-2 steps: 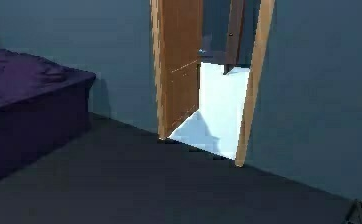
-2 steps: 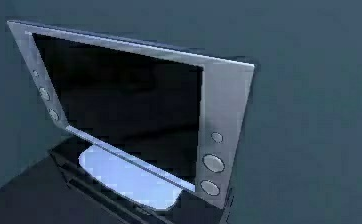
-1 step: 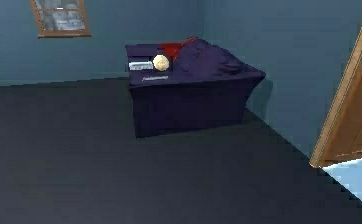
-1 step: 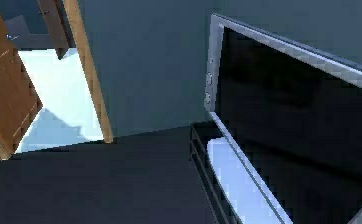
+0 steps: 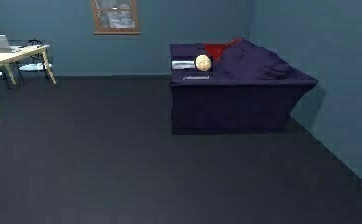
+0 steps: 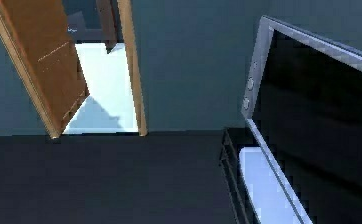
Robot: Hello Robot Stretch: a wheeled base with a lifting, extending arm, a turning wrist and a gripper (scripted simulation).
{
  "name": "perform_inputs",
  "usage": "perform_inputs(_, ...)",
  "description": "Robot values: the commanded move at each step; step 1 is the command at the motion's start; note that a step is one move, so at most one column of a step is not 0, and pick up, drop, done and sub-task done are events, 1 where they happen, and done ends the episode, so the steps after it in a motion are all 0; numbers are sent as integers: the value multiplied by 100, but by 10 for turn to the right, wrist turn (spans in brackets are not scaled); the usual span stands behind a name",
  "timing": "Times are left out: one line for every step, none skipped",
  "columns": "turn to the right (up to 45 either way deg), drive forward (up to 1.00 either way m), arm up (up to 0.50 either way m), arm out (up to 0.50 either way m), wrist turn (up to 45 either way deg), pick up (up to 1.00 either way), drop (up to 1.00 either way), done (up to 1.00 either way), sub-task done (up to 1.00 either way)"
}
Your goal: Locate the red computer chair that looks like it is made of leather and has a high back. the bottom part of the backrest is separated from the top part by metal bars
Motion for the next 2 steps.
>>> perform_inputs(0,10,0,0,0,0,0,0,0)
perform_inputs(-450,0,0,0,0,0,0,0,0)
